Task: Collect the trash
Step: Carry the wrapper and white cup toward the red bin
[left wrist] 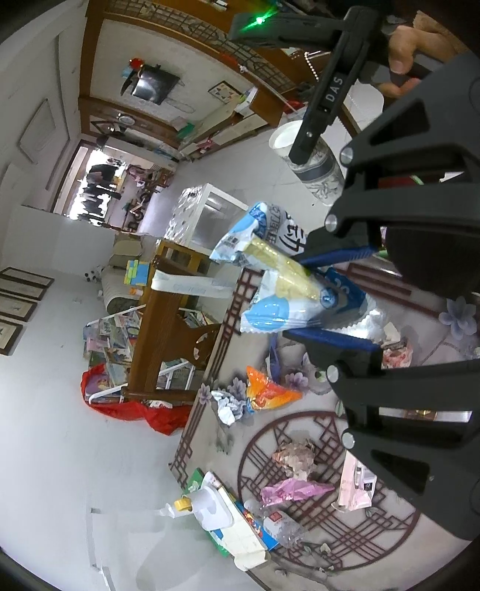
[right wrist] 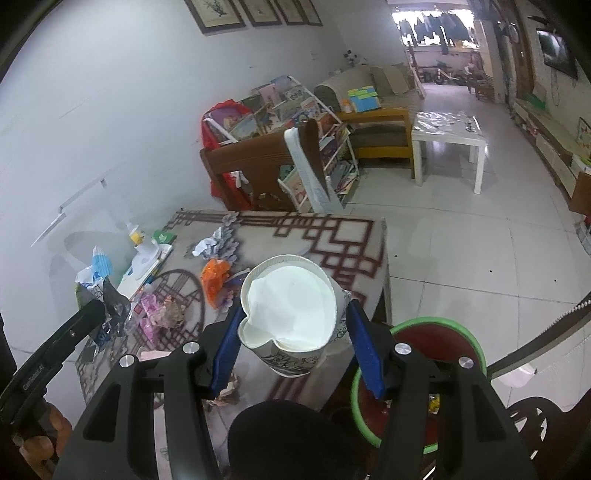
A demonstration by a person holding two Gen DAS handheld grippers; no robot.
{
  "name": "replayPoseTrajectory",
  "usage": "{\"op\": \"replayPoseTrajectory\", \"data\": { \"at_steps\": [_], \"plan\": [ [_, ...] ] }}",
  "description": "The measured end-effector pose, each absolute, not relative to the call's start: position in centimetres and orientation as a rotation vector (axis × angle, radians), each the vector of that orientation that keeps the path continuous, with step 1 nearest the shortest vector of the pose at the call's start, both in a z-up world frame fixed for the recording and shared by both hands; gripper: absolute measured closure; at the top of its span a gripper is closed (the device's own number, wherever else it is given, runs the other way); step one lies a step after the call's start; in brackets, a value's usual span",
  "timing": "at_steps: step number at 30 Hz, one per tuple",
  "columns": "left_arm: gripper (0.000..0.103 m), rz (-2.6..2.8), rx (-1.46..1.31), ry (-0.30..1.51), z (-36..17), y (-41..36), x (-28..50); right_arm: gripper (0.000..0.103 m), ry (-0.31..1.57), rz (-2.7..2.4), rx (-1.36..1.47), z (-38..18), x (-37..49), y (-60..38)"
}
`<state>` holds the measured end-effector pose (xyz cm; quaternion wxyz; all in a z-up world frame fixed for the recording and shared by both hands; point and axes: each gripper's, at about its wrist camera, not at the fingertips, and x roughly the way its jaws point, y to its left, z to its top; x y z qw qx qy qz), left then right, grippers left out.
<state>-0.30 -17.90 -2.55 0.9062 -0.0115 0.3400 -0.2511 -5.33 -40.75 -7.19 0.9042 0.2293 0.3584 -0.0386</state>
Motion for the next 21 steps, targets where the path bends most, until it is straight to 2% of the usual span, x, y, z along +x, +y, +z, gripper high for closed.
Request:
{"op": "replayPoseTrajectory", "data": {
  "at_steps": [9,21],
  "plan": [
    [0.072,-0.576,-0.019,0.754,-4.1,-20.7,0.1,0.049,0.754,-0.138,0.494,-8.1,-6.8,-42.6],
    [0.072,-0.698,-0.009,0.880,-7.6,-28.0,1.1,0.049,0.796,-0.297,0.557,-10.9,-9.4,-47.7]
  ]
}}
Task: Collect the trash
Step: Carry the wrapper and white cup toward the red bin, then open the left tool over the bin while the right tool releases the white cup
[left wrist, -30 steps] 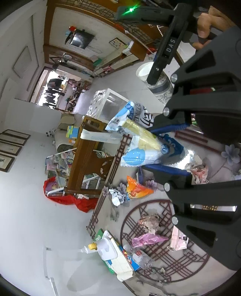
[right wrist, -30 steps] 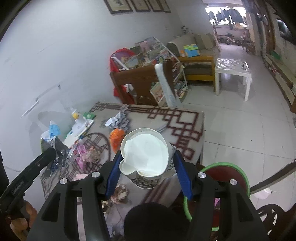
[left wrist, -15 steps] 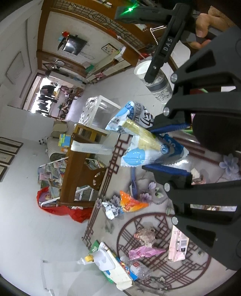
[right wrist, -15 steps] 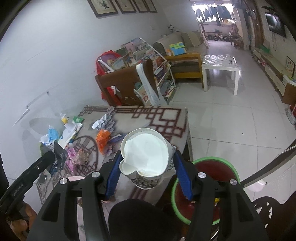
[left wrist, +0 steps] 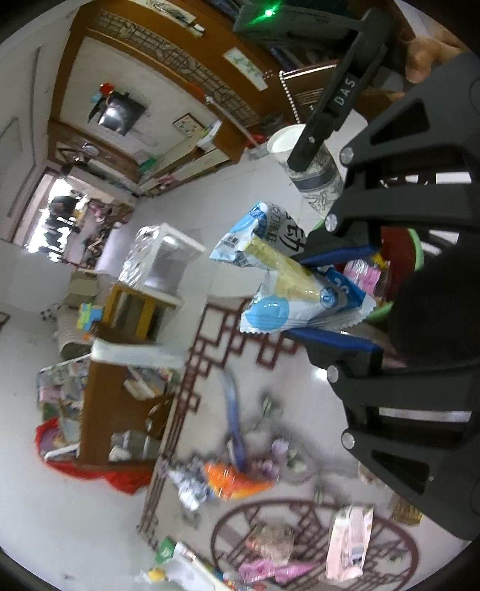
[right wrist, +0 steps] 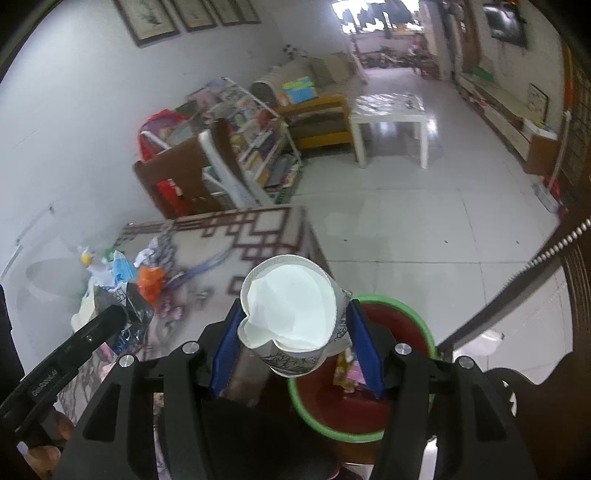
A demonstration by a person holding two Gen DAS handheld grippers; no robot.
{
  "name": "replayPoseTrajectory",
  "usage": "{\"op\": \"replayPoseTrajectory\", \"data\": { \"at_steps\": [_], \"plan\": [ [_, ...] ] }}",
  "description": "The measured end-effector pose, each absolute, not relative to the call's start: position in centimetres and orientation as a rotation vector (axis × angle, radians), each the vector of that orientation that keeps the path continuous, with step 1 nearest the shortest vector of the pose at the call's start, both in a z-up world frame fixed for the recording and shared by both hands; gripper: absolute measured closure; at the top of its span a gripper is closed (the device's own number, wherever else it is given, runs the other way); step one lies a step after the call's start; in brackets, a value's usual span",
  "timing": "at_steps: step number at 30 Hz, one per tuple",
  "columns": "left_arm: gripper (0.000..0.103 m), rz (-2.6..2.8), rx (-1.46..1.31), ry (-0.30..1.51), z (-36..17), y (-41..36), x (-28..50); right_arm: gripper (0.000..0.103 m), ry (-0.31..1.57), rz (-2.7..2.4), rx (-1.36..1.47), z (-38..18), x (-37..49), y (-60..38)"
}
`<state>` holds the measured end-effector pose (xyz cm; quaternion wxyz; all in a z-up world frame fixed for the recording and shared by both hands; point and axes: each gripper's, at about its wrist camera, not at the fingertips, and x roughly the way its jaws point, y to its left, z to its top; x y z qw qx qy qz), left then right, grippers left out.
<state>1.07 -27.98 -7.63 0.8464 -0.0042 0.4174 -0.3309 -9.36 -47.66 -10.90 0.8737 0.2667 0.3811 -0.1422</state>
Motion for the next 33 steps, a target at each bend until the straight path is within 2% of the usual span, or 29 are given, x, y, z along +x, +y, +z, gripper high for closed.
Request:
{"op": "replayPoseTrajectory", "data": {
  "at_steps": [9,12,15,17,27,33],
  "plan": [
    [0.071,-0.798,0.082,0.898,-9.3,-33.4,-0.5,0.048,0.827,-0.389,0.603,-12.6,-11.3,-50.6],
    [0.066,-0.821,0.107,0.896,-9.5,-34.5,-0.8,0.048,0.833,-0.413,0.613,-12.9,-11.5,-51.3],
    [0.054,-0.839,0.107,0.891,-9.6,-35.0,-1.0,0.048,0.834,-0.426,0.627,-13.4,-11.7,-51.9],
    [0.045,-0.838,0.104,0.886,-9.5,-35.1,-1.0,0.037,0.834,-0.435,0.638,-13.6,-11.8,-52.3],
    [0.038,-0.796,0.051,0.882,-8.8,-33.7,0.1,0.036,0.842,-0.434,0.625,-13.5,-11.5,-52.4],
    [0.033,-0.694,-0.005,0.846,-8.1,-28.8,1.6,0.036,0.858,-0.388,0.599,-13.3,-9.9,-51.1]
  ]
}}
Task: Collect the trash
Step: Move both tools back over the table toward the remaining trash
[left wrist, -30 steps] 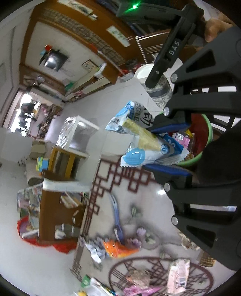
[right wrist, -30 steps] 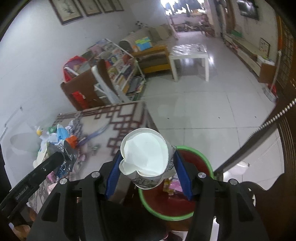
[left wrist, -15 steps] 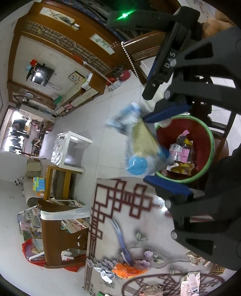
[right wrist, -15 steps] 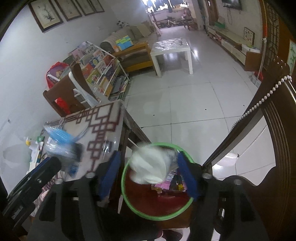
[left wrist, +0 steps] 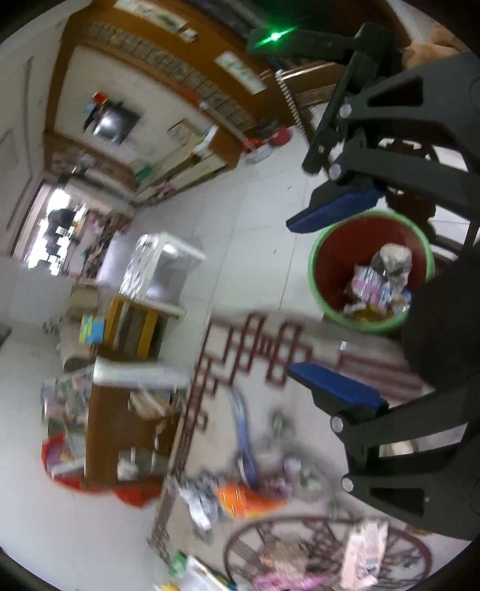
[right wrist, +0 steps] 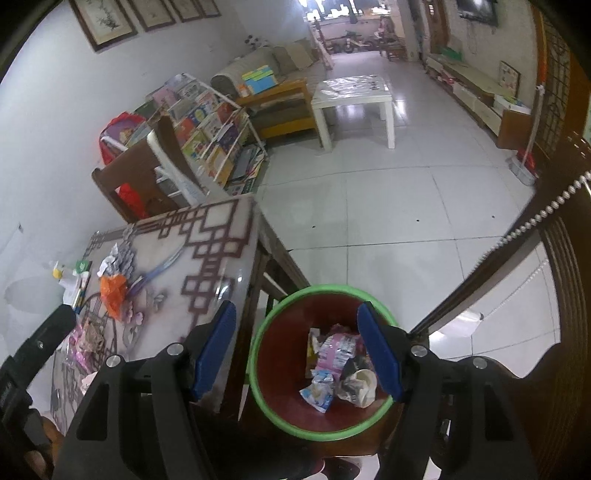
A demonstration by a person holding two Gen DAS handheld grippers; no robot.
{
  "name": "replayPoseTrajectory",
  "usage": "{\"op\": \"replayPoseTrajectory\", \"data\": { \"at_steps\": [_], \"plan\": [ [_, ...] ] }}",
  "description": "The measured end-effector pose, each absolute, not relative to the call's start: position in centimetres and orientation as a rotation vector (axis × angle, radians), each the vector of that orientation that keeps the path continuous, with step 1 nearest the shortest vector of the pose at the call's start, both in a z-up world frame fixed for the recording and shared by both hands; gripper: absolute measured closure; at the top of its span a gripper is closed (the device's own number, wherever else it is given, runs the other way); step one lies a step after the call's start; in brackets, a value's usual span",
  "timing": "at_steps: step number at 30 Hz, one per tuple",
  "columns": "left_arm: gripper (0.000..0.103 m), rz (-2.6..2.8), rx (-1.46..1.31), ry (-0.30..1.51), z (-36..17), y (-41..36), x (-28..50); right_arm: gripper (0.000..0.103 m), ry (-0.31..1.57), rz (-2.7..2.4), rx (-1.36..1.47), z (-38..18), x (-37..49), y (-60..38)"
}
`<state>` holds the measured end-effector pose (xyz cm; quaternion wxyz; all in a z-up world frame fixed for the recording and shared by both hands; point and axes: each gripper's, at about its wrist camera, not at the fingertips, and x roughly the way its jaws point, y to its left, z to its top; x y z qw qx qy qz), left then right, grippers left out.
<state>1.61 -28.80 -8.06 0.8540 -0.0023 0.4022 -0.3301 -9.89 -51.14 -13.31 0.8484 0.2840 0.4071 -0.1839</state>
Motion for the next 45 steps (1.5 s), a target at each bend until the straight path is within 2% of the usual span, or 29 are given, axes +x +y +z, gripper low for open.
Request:
{"op": "replayPoseTrajectory", "data": {
  "at_steps": [7,13,16,20,21,23,30,31,33,34,35,37,42,45],
  "plan": [
    [0.029,-0.339,-0.243,0.886,-9.9,-15.8,5.0,0.036,0.891,-0.282,0.534,-13.0,-6.2,-47.6],
    [0.028,0.071,-0.550,1.021,-16.1,-3.5,6.9,0.036,0.924,-0.190,0.479,-13.0,-2.9,-43.7],
    [0.026,0.199,-0.665,1.070,-19.0,0.1,7.4,0.036,0.942,-0.161,0.450,-13.1,-1.8,-42.0],
    [0.025,0.269,-0.707,1.092,-21.0,2.0,8.4,0.036,0.969,-0.137,0.411,-13.2,-0.8,-40.0],
    [0.021,0.272,-0.697,1.102,-21.5,2.0,9.0,0.036,0.975,-0.134,0.405,-13.3,-0.7,-39.6],
    [0.019,0.270,-0.666,1.122,-22.0,1.8,9.9,0.036,0.988,-0.129,0.396,-13.4,-0.4,-39.1],
    [0.020,0.193,-0.513,1.194,-23.5,0.1,12.4,0.036,1.013,-0.114,0.358,-13.4,0.9,-37.5],
    [0.022,0.181,-0.495,1.188,-23.7,0.1,12.6,0.036,1.017,-0.110,0.353,-13.5,1.1,-37.3],
    [0.048,0.121,-0.445,1.169,-23.2,-0.3,12.7,0.036,1.025,-0.102,0.347,-13.6,1.6,-36.8],
    [0.053,0.098,-0.426,1.167,-23.1,-0.5,12.9,0.036,1.028,-0.099,0.345,-13.7,1.8,-36.6],
    [0.064,0.071,-0.405,1.161,-22.8,-0.6,13.0,0.035,1.034,-0.091,0.343,-13.9,2.1,-36.4],
    [0.069,0.025,-0.386,1.166,-22.7,-0.5,13.1,0.035,1.041,-0.076,0.338,-14.1,2.7,-35.8],
    [0.089,-0.106,-0.289,1.196,-22.0,0.2,13.3,0.035,1.051,-0.011,0.303,-14.3,4.4,-33.5],
    [0.095,-0.165,-0.164,1.213,-21.5,0.0,13.1,0.035,1.057,0.039,0.278,-14.4,6.0,-32.0]
  ]
}}
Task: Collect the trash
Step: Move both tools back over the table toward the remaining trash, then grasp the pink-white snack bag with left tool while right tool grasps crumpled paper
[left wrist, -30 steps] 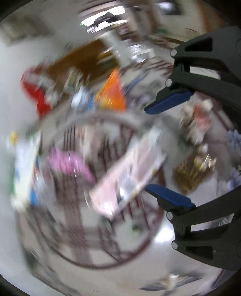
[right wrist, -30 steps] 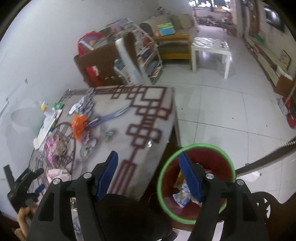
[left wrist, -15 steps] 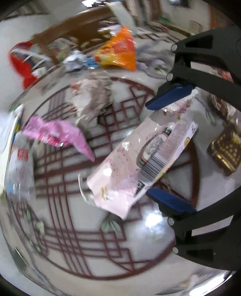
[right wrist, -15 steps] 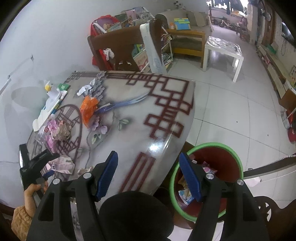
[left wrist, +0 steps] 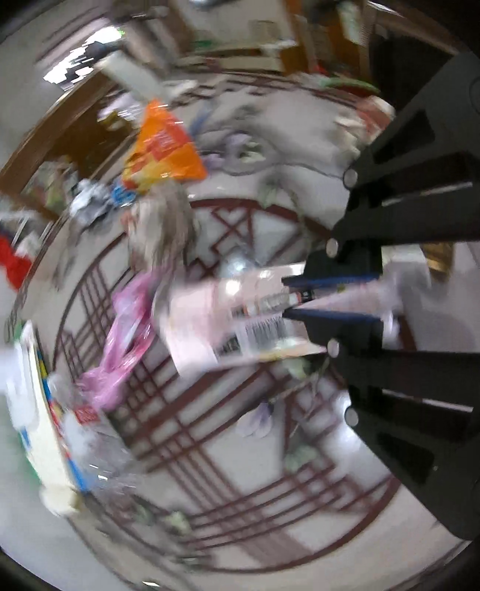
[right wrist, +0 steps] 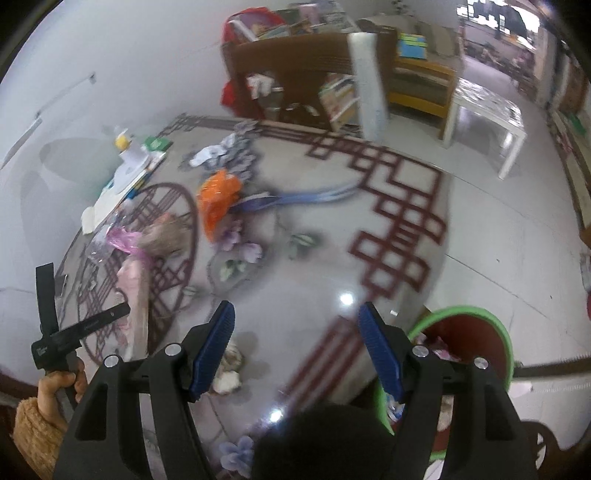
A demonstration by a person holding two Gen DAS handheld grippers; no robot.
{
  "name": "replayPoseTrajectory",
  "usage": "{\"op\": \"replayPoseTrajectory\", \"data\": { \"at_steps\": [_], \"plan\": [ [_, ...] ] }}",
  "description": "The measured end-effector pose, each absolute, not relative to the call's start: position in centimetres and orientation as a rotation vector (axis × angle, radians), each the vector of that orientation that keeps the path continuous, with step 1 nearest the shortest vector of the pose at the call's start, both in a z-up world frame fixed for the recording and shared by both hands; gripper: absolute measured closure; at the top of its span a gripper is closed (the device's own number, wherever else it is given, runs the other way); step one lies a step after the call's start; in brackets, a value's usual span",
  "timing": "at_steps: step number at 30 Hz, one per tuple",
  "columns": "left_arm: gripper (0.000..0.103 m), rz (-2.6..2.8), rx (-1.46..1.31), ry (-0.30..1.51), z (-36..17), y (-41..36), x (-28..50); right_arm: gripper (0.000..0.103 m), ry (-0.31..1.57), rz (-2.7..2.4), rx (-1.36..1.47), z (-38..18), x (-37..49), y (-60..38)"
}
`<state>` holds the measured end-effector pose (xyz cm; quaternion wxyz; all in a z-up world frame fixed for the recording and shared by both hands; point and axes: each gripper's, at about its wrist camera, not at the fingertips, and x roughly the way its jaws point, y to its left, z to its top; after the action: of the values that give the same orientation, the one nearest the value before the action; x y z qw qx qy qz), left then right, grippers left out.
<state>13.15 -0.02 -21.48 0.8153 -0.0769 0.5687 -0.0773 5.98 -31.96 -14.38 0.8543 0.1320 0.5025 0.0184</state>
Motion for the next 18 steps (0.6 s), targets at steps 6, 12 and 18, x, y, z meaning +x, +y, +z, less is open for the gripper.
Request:
{"op": "replayPoseTrajectory", "data": {
  "at_steps": [6,12,18],
  "plan": [
    [0.086,-0.168,-0.108,1.205,-21.6,1.1,12.3,0.032,1.045,0.131,0.211,-14.5,10.2,-28.0],
    [0.046,-0.138,-0.181,1.212,-22.6,1.6,12.3,0.031,1.055,0.216,0.188,-15.1,14.4,-24.4],
    [0.043,-0.102,-0.209,1.222,-24.4,1.8,12.9,0.031,1.058,0.283,0.131,-16.1,18.1,-20.4]
  ]
}}
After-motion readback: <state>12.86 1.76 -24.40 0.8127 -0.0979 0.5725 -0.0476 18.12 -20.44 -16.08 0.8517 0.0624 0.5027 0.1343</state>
